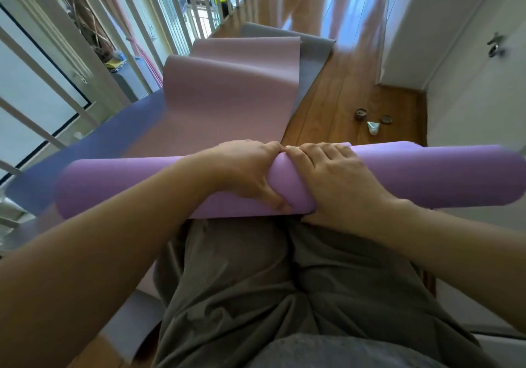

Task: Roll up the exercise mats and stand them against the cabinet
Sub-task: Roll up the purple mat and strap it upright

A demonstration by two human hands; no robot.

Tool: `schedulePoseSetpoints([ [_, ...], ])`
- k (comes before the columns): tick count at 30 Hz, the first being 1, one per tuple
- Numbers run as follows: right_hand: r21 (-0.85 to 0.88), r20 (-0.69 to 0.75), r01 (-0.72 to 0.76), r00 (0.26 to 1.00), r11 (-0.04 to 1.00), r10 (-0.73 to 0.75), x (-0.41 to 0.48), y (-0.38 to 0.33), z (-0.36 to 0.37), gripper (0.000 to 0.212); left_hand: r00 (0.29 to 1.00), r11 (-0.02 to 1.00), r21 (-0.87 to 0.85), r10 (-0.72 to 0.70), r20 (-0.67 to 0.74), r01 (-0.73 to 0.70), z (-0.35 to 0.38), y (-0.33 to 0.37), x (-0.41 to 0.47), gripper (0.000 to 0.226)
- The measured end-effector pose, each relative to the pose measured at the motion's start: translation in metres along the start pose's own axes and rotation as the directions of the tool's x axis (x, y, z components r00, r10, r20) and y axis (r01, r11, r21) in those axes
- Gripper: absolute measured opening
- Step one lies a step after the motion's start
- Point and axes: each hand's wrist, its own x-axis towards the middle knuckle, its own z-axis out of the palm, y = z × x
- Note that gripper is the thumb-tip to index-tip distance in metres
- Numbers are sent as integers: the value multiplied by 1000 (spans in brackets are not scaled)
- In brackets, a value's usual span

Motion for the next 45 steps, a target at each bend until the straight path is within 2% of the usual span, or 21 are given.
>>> schedulePoseSetpoints([
  [2,31,1,-15,1000,999,15,8,5,1,95,998,999,25,-39,-51,40,1,2,-1,94],
  [4,74,33,-17,999,997,14,18,13,-3,94,974,977,190,-55,-219,98,18,7,-7,101],
  [6,86,59,2,998,996,-7,23,17,-7,96,938,931,339,-13,-346,138,38,13,-16,108],
  [8,77,83,8,996,997,-15,27,19,-7,95,926,932,328,-21,-378,155,42,10,-14,108],
  [11,125,126,-1,992,992,-15,33,21,-15,93,945,961,251,-32,-326,119,26,7,-7,105],
  [18,93,155,106,981,990,-119,3,12,-63,81,938,954,294,51,-344,56,3,24,-58,105],
  [21,146,218,108,966,983,-138,-19,0,-56,82,962,947,321,64,-265,25,21,35,-71,106],
  [23,216,294,61,948,974,-124,-20,-5,-43,85,984,964,266,32,-174,16,31,37,-65,103],
  [25,247,327,27,939,969,-110,-13,-1,-38,87,989,981,192,31,-144,-3,29,30,-55,100],
  [27,242,305,33,946,970,-108,-13,3,-38,94,992,988,150,49,-118,-31,23,24,-49,97],
  [30,110,218,67,972,992,-90,-21,-5,-34,106,997,996,46,74,-35,-72,15,16,-38,94],
  [33,141,204,26,977,990,-55,-21,-11,-30,100,995,995,-78,71,73,-65,6,10,-31,93],
  [34,159,215,17,975,987,-51,-17,-9,-31,98,997,997,-65,54,57,-50,7,10,-31,93],
  [37,224,286,5,956,974,-70,3,4,-33,101,990,968,249,16,-140,20,24,22,-37,103],
  [38,246,310,14,946,969,-92,9,8,-34,103,985,954,294,5,-175,47,30,27,-40,107],
  [41,231,301,21,949,973,-92,11,9,-30,103,980,973,226,2,-198,44,30,23,-38,107],
  [43,103,219,19,975,994,-42,0,2,-23,103,983,993,117,18,-181,3,21,13,-31,105],
  [45,50,135,7,991,999,-14,-9,-5,-15,104,991,999,40,30,-130,-25,13,6,-26,104],
])
